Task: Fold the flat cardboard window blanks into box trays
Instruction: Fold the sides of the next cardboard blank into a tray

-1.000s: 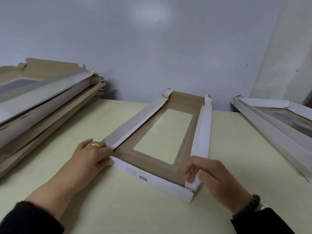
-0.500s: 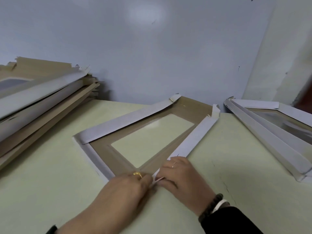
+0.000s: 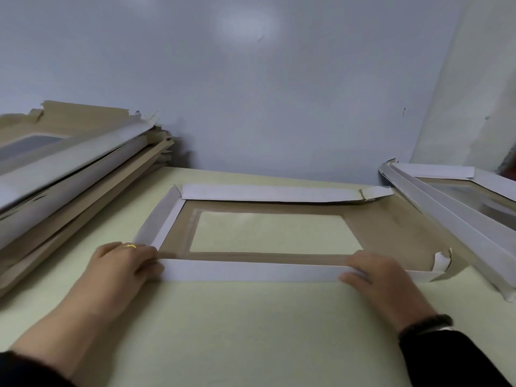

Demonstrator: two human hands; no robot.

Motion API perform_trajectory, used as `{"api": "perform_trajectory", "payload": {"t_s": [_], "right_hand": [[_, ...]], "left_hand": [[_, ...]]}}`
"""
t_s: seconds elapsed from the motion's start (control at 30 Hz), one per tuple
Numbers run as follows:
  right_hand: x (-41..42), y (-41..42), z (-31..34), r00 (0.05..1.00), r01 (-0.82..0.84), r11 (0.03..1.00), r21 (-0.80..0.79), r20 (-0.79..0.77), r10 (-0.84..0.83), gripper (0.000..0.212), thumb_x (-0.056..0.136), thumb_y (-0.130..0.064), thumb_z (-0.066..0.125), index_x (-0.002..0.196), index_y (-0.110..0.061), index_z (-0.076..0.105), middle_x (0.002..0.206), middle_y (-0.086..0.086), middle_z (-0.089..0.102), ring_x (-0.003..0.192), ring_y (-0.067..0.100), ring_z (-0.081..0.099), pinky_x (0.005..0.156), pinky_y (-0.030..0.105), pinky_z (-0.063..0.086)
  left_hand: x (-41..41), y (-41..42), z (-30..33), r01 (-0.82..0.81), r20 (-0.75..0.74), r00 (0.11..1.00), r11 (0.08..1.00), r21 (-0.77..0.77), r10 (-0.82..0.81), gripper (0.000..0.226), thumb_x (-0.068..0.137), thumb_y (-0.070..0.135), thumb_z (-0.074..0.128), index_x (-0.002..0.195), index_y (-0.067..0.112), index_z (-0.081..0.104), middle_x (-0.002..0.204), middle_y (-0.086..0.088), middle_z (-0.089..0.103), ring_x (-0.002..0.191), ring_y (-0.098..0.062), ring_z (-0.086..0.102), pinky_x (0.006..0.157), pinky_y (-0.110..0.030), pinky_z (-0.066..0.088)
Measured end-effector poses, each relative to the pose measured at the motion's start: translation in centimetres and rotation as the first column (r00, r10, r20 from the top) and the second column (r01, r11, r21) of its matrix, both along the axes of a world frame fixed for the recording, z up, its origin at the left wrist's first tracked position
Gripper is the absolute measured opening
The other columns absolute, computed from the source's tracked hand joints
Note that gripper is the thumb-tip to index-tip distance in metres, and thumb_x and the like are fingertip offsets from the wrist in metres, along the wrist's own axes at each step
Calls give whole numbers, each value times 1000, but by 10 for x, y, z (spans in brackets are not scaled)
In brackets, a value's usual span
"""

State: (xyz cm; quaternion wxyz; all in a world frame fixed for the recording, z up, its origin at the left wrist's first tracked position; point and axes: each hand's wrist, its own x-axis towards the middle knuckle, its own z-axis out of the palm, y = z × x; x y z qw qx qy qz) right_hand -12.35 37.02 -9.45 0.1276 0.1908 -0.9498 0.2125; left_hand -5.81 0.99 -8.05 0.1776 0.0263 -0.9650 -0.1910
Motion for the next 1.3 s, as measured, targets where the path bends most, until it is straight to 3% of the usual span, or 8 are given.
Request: {"api": "perform_trajectory", "payload": {"t_s": [0.2,0.27,0.43,0.73,0.87,1.0,1.17,1.3], "right_hand": [[6,40,5,946,324,944,56,10,-325,40,83,-27,63,53,-23,37,58,-5,44,66,19,44,63,34,25],[12,23,8,957,290,948,132,-26,-290,36,85,-35,59,56,-27,40,63,-8,46,72,18,46,61,31,20],[34,-55,8,996,75,953,294,-70,-57,30,97,-40,34,111,-27,57,111,-4,62,104,17,56,79,27,39],[64,-70,17,911,-412,883,225,95,401,71,74,-68,55,136,-41,33,111,-7,60,103,12,51,76,18,31],[54,-30,8,910,-412,888,205,147,389,78,65,-70,61,134,-43,38,139,-32,31,128,-12,27,103,5,16],[42,-2,5,940,-327,933,152,157,303,77,70,-69,58,137,-47,27,136,-40,7,128,-23,5,103,0,5],[51,-26,-1,953,-229,927,296,-126,276,52,63,-49,78,108,-23,69,114,-6,66,102,7,64,72,18,54],[56,-66,-14,968,-66,920,387,-197,153,52,69,-54,39,96,-27,74,91,5,73,82,19,71,59,24,56]], "left_hand": [[-5,3,-3,-58,-61,997,984,-168,48,16,73,-3,71,77,12,67,78,-6,62,75,-34,54,71,-35,34],[-5,16,-4,-26,-40,999,987,-159,20,33,67,-1,76,97,13,70,96,-10,63,81,-37,59,69,-38,40],[-1,70,-12,338,-76,934,934,-119,-348,56,80,5,61,132,21,49,132,-7,47,93,-24,62,85,-27,46],[-22,73,-28,416,-57,899,886,-207,-435,29,84,13,32,100,14,57,102,0,53,94,-21,50,81,-24,36],[-34,49,-28,348,-21,936,932,-100,-351,33,77,10,31,93,11,60,100,1,54,92,-21,52,77,-22,38],[-41,36,-26,186,60,980,981,47,-189,32,87,-9,47,111,3,64,132,-9,50,118,-26,48,91,-25,34],[-18,51,-1,169,-281,944,985,-46,-175,43,77,-18,46,106,5,67,128,-16,53,114,-33,53,91,-32,41],[14,104,5,442,-235,844,874,-203,-482,34,94,31,39,113,18,64,119,-6,61,109,-21,57,87,-26,47]]}}
